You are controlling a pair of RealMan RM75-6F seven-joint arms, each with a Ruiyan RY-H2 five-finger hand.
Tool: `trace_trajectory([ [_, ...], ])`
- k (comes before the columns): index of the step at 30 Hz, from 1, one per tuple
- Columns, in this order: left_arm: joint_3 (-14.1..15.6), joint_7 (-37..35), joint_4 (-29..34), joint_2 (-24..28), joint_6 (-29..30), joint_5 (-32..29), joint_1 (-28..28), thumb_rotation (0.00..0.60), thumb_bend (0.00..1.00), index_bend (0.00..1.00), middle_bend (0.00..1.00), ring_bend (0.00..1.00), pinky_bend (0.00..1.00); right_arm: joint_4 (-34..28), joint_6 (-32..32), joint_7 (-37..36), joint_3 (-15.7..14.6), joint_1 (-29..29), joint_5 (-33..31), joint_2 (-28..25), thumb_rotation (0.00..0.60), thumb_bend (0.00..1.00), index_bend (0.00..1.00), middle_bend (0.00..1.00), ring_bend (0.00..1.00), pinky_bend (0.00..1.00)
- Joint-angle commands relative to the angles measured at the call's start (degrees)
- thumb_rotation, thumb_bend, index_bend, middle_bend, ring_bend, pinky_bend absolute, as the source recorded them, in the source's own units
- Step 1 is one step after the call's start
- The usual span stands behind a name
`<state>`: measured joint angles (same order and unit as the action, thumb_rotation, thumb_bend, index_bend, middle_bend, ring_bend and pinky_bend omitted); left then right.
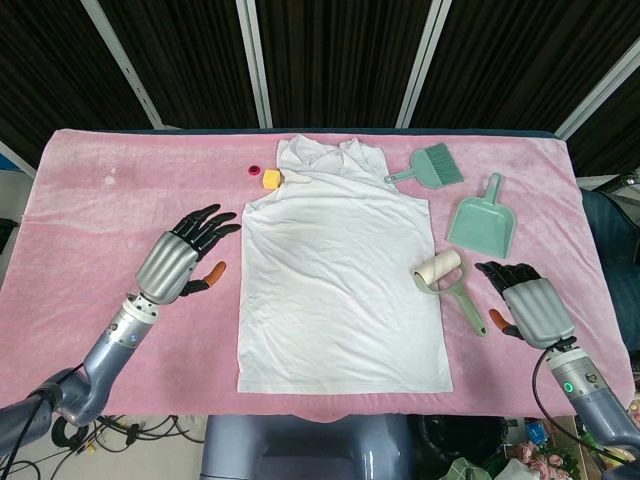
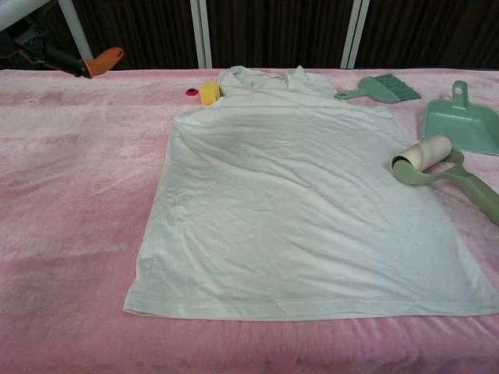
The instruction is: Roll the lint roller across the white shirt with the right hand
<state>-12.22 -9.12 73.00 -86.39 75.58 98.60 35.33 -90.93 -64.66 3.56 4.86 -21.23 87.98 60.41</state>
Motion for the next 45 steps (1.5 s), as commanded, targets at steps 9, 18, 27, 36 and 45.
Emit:
trace_trajectory([
  [9,0.82,2.3,2.71,1.11,0.44,-1.21,0.12,0.6,0.42,0.18,0.15,0.06,0.2,-0.42,0.14,0.56,0.46,-0.09,-2.93,0.97,0.6,0.29,0.17,0.19,0.25,0.24],
  [18,2.42,3.95,5.65,3.49,0.21,-2.48,-0.99,0.6,0.42,0.18,0.16,0.06,0.21,-1.06,-1.21,1.59,0.85,0.68,-5.49,2.7,0.6,0.29,0.17,0.18,0.25,0.24],
  [27,2.53,6.18,8.14,5.08,1.69,-4.04,-2.61,0.6,0.42,0.19,0.16,0.06,0.22,-3.16,-2.15,3.98,1.27,1.27,-7.45,1.97,0.6,0.29,0.17,0.19,0.25,0.24],
  [36,6.54,15.69,14.88,13.03,11.06,-3.43,-11.93,0.6,0.42,0.2,0.18,0.06,0.17,-11.44,-8.56,12.06,1.44,6.54,-15.39,2.29,0.6,0.28,0.17,0.19,0.25,0.24],
  [45,11.16,18.38,18.71,17.71,19.57,-8.54,-23.66,0.6,0.42,0.21,0.16,0.05,0.05,-19.57,-12.57,18.28,4.26,8.61,-35.77,5.93,0.6,0.19,0.17,0.19,0.25,0.24],
])
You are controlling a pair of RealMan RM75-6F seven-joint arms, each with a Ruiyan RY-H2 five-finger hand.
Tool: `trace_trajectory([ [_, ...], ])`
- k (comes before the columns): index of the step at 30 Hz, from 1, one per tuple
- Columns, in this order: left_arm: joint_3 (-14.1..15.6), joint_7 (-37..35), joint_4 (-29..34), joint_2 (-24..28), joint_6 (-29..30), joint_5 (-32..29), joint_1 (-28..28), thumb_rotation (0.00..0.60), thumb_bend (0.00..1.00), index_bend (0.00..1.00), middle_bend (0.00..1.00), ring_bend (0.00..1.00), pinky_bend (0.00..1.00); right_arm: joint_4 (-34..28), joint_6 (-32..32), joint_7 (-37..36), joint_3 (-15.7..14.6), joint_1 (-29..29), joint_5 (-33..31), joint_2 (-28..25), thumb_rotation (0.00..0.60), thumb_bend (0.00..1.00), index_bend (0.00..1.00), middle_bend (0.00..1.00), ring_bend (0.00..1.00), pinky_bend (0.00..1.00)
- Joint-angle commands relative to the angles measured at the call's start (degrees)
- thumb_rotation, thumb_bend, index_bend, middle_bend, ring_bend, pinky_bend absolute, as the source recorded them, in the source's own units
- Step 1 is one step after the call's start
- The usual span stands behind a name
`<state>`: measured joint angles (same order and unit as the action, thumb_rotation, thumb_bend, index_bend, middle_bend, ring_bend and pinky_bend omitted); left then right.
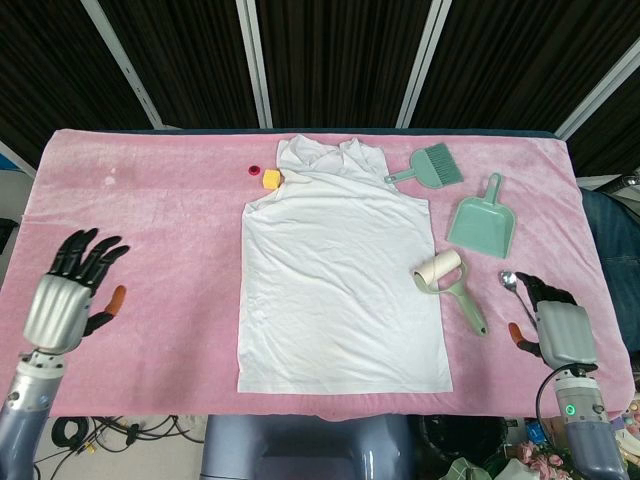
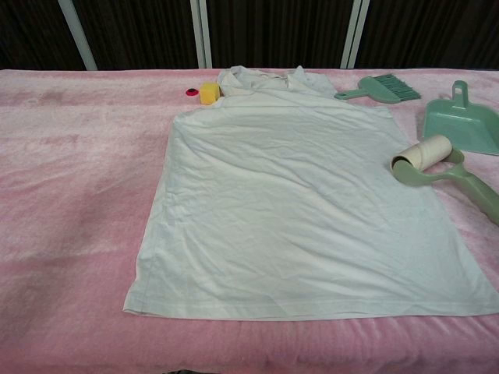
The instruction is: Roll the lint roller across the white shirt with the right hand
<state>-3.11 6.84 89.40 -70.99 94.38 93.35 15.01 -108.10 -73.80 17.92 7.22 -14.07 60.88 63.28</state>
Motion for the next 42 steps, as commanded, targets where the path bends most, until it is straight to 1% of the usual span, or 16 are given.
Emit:
trace_trajectory([
  [1,2.37,3.4,3.39,2.93,0.57,-4.84,-4.3,0.6,0.42,0.21,0.15,0.05,0.05,-2.16,-4.43,4.46,2.4,1.59,-10.75,4.22,0.6,0.18,0.17,0.19,0.25,0.24],
  [4,2.64,5.45,6.03,4.16,0.15,-7.99,-6.0,0.6,0.42,0.21,0.15,0.05,0.05,-2.18,-7.06,5.38,3.76,2.18,-17.01,7.45,0.6,0.17,0.17,0.19,0.25,0.24],
  [6,2.5,5.64,6.4,4.4,-0.25,-9.66,-6.67,0.6,0.42,0.21,0.15,0.05,0.05,-2.43,-7.92,6.31,3.98,2.31,-20.26,9.35,0.6,0.16,0.17,0.19,0.25,0.24],
  [9,2.12,4.22,5.96,4.4,-1.77,-11.69,-6.9,0.6,0.42,0.2,0.14,0.05,0.05,-2.25,-9.05,7.53,4.62,1.8,-22.79,12.01,0.6,0.16,0.17,0.2,0.25,0.24],
  [12,1.91,2.49,5.77,4.92,-2.87,-11.39,-6.57,0.6,0.42,0.2,0.14,0.05,0.05,-1.14,-11.51,9.28,5.33,0.78,-22.94,15.36,0.6,0.16,0.2,0.23,0.28,0.26],
  [15,2.03,0.27,5.7,5.26,-3.56,-10.89,-6.62,0.6,0.42,0.2,0.15,0.05,0.05,0.24,-14.24,10.62,6.12,-0.25,-22.38,19.34,0.6,0.16,0.29,0.31,0.34,0.36],
  [18,1.55,-1.48,5.38,5.37,-3.86,-11.31,-6.76,0.6,0.42,0.21,0.15,0.05,0.05,1.71,-15.44,10.74,7.17,-1.23,-22.2,23.07,0.6,0.16,0.35,0.35,0.38,0.43],
  [24,0.59,-2.7,4.85,5.46,-3.43,-11.77,-7.25,0.6,0.42,0.2,0.15,0.05,0.05,6.73,-17.29,13.12,9.01,-3.5,-22.71,28.97,0.6,0.18,0.37,0.37,0.4,0.46],
  [29,0.63,-2.97,5.56,5.14,-2.56,-10.65,-7.84,0.6,0.42,0.2,0.15,0.05,0.05,7.81,-18.07,14.26,11.18,-4.74,-24.57,32.49,0.6,0.19,0.39,0.38,0.4,0.46],
  [35,0.33,-2.77,5.79,5.08,-3.28,-11.31,-8.08,0.6,0.42,0.2,0.15,0.05,0.05,9.64,-17.48,15.15,12.84,-6.32,-24.98,34.79,0.6,0.2,0.39,0.38,0.41,0.46],
  [42,-0.19,-2.84,5.87,5.1,-3.03,-11.33,-8.36,0.6,0.42,0.19,0.15,0.05,0.05,12.92,-15.31,15.7,13.94,-7.67,-26.26,36.65,0.6,0.22,0.41,0.4,0.42,0.47],
])
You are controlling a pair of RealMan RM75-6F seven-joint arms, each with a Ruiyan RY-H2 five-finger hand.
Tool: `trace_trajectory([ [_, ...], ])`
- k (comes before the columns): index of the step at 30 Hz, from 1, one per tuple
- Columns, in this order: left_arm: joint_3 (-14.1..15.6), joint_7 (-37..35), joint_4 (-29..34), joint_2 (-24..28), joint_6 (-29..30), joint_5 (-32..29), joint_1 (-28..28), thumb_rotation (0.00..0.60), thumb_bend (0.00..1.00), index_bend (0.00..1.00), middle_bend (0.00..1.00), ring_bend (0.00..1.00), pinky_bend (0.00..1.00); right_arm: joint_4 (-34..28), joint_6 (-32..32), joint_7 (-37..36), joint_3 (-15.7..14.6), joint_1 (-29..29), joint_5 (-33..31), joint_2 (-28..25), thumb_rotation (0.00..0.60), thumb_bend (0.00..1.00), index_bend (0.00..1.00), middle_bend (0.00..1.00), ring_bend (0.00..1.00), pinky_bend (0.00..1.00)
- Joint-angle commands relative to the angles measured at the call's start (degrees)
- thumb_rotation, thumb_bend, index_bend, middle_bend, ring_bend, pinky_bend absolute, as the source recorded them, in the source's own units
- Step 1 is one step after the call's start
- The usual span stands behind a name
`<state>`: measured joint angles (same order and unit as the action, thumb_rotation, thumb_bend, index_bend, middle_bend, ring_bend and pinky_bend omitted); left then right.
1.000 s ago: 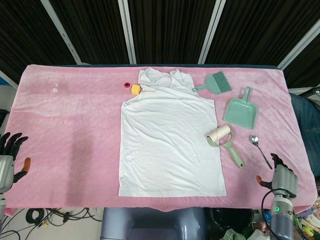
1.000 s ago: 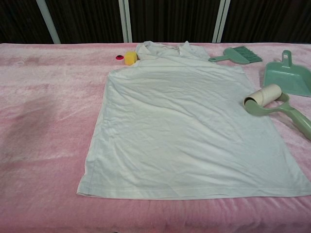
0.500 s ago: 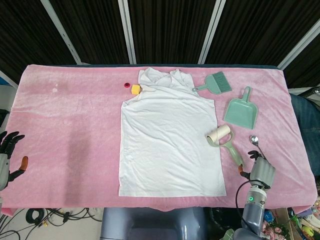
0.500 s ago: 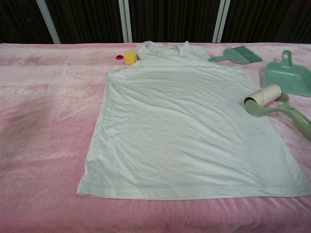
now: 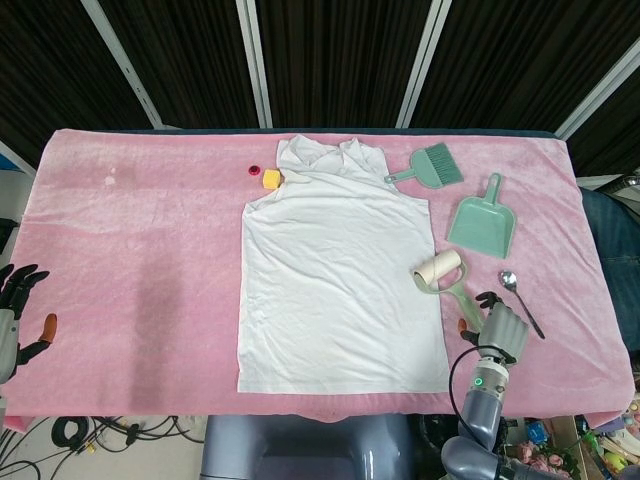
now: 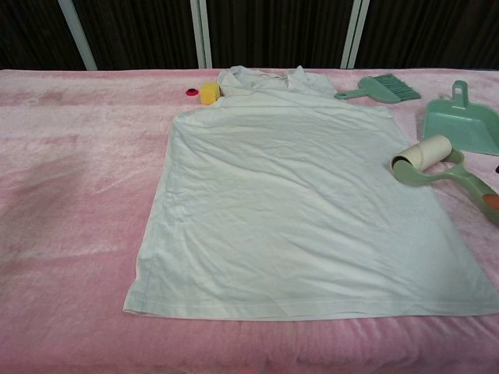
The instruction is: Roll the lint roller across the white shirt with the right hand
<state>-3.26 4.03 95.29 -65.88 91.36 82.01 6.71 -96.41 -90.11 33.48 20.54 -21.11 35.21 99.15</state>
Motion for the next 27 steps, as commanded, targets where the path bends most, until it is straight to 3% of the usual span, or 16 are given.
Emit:
trace_trajectory([
  [1,-0.07,-0.03,-0.04,0.01,-0.09,-0.03,-0.1,0.6,0.42,0.19,0.15,0.05,0.05,1.91,1.27,0.26,0.88,-0.93,-0.68,1.08,0.6,0.22,0.41,0.4,0.43,0.47],
  [27,-1.42,-0.07,-0.25,-0.03,-0.67,-0.4,-0.84,0.6,0.42,0.19,0.15,0.05,0.05,11.38,4.25,1.74,4.24,-3.66,-3.36,5.32,0.6,0.25,0.48,0.47,0.51,0.56],
])
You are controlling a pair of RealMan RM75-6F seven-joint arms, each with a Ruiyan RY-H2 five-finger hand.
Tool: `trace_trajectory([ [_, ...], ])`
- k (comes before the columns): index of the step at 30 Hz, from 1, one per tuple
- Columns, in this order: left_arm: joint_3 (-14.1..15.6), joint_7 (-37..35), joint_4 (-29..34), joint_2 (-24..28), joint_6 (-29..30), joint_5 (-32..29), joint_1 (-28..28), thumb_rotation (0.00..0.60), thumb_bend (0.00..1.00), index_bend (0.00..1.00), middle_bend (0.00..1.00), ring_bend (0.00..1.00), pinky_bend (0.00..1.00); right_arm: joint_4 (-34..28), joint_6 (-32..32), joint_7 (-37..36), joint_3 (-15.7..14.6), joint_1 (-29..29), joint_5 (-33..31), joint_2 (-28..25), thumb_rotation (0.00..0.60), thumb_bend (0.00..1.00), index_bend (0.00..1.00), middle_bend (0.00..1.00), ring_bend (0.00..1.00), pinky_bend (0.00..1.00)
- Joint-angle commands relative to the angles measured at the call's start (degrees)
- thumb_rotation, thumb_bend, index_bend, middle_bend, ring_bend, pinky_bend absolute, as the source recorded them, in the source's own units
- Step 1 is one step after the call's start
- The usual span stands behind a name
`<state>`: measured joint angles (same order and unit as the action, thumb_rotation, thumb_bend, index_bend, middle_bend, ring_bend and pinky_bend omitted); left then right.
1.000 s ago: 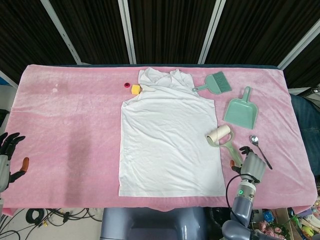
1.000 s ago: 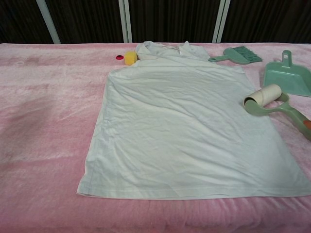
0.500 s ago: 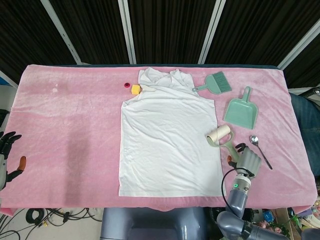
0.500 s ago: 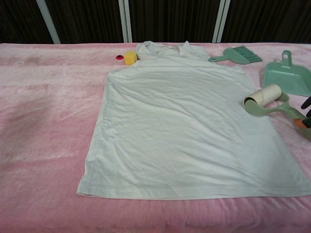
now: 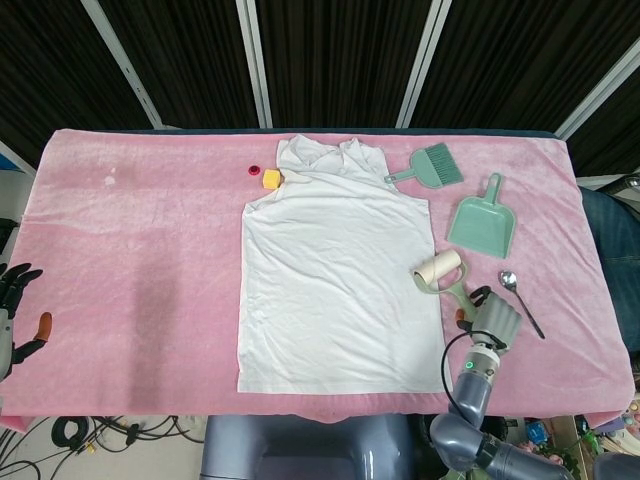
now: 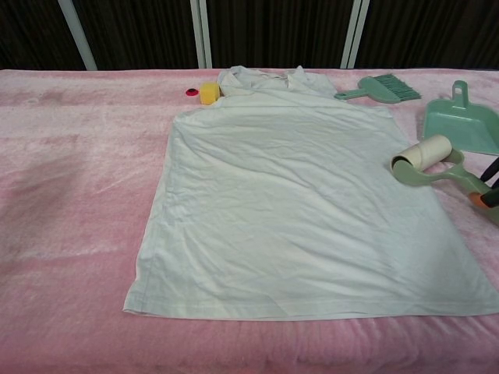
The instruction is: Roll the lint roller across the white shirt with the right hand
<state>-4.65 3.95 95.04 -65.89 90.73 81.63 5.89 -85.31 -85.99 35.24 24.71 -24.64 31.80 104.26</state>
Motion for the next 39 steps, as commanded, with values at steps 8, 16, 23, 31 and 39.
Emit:
trace_trajectory([
  [8,-0.32,0.1,0.06,-0.01,-0.35,-0.25,-0.17,0.6,0.42,0.19,0.15,0.05,0.05,2.32,0.35,-0.88,0.31,-0.5,0.98,1.33,0.6,0.26,0.48,0.47,0.51,0.56],
  [16,-0.53,0.35,0.3,0.07,-0.68,-0.53,-0.3,0.6,0.42,0.19,0.15,0.05,0.05,2.98,0.46,-0.7,0.4,-0.87,1.72,1.81,0.6,0.26,0.48,0.47,0.51,0.56],
  [23,-0.66,0.71,0.65,0.19,-1.13,-1.11,-0.4,0.6,0.42,0.19,0.15,0.05,0.05,3.72,0.25,0.06,0.59,-1.35,2.06,2.13,0.6,0.26,0.49,0.48,0.52,0.56],
  [31,-0.85,1.17,1.49,0.61,-1.78,-1.69,-0.53,0.6,0.42,0.19,0.14,0.05,0.05,4.97,0.87,0.77,1.08,-1.39,1.23,2.46,0.6,0.27,0.5,0.49,0.52,0.57],
  [39,-0.96,1.11,1.88,0.91,-2.07,-1.63,-0.7,0.6,0.42,0.19,0.14,0.05,0.05,5.77,1.52,0.27,1.35,-1.34,1.58,2.74,0.6,0.29,0.54,0.52,0.55,0.59],
])
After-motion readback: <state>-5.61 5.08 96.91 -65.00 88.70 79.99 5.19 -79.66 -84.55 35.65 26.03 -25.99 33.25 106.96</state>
